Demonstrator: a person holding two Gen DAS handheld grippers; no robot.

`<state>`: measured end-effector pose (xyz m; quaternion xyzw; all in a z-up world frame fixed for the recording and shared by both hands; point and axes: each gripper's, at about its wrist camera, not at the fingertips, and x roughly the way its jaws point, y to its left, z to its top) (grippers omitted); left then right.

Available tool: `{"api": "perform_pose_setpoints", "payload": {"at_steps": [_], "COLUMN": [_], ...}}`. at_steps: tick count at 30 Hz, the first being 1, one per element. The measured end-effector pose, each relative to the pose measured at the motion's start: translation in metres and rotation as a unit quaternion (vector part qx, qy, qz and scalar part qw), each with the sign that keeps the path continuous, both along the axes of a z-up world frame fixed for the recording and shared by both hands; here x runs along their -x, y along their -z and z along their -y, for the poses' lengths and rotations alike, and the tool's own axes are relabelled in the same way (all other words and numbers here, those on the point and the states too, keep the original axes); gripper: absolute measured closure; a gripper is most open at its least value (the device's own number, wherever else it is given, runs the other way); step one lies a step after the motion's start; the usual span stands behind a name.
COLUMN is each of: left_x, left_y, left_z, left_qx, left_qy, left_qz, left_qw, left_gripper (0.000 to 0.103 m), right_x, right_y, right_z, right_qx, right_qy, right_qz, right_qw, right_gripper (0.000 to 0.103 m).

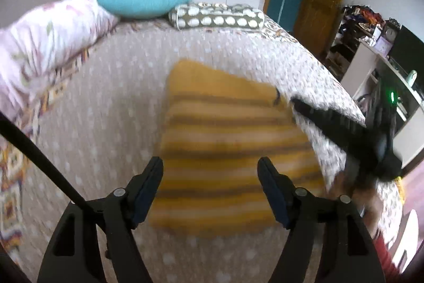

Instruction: Fold small clothes

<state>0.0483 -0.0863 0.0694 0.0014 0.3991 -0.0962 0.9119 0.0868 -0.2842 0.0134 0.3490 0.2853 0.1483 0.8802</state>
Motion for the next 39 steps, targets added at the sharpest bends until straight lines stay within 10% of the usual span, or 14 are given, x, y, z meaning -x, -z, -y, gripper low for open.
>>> {"api": "perform_pose_setpoints", "payload": {"at_steps": [9, 12, 16, 22, 39], "left_x": [-0.123, -0.126, -0.143, -0.198, -0.181], "left_y": [0.071, 0.056, 0.036, 0.082, 0.039], "left_z": [-0.013, -0.022, -0.024, -0.055, -0.148], "left_qx": [0.035, 0.074, 0.028, 0.097, 0.002], "left_qy": [-0.064, -0.054, -0.072, -0.094, -0.200], "left_qz": [-0.121, -0.111, -0.068, -0.186, -0.072], "left_qw": [0.9900, 0.9895, 0.9947, 0.9733, 0.9771], "left_gripper": [0.024, 0.024, 0.021, 0.001, 0.006], "right_x": [-0.015, -0.018, -0.018, -0.020, -0.014], "right_y": [0.022, 0.028, 0.030, 0.030, 0.042], "right_z": [-0.017, -0.009, -0.008, -0.008, 0.003], "right_qx": [0.004, -0.026, -0.027, -0.027, -0.075], "right_qy": [-0.045, -0.049, -0.050, -0.052, -0.049], "right_qz": [-0.030, -0.033, -0.033, -0.031, -0.034], "right_qw": [0.999, 0.998, 0.998, 0.998, 0.995], "right_gripper": [0.074, 0.074, 0.074, 0.074, 0.074]}}
